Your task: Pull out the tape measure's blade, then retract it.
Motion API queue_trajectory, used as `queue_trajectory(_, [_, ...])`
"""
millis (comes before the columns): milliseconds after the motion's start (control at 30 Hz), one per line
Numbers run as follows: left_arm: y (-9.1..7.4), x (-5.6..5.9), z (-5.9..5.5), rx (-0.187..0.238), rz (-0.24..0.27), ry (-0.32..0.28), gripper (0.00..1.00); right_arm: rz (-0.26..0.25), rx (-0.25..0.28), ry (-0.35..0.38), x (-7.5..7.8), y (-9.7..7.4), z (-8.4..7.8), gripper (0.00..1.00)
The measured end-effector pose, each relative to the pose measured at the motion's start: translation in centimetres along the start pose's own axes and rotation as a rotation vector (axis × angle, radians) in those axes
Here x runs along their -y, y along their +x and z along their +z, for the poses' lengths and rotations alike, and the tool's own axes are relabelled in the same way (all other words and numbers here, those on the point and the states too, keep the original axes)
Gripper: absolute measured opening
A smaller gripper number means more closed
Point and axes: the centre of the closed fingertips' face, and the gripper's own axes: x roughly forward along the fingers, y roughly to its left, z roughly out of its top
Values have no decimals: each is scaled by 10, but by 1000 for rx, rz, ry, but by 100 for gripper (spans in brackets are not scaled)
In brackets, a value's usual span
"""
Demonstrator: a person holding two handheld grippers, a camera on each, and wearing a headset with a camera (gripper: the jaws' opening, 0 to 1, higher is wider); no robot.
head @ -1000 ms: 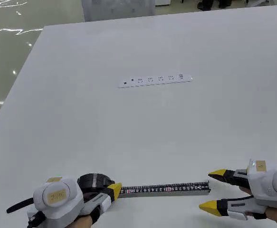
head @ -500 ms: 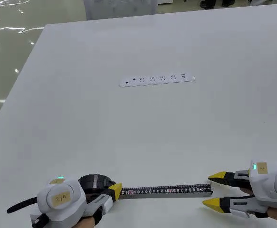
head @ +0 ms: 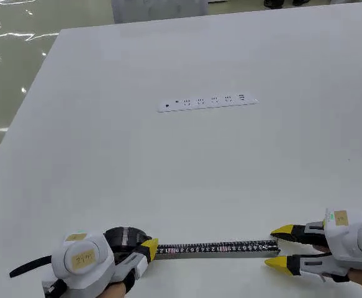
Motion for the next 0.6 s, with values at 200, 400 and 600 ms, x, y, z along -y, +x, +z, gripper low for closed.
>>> queue_trajectory(200, [1, -1, -1, -5, -1, -1, 65, -2, 2, -1, 1, 0, -1, 29])
queue_trajectory(400, [0, -1, -3, -8, -9, -8, 65, 1, 4, -9, 2, 0, 0, 25])
queue_trajectory(600, [1, -1, -2, -8, -8, -7, 65, 4, -2, -19, 3, 0, -2, 22])
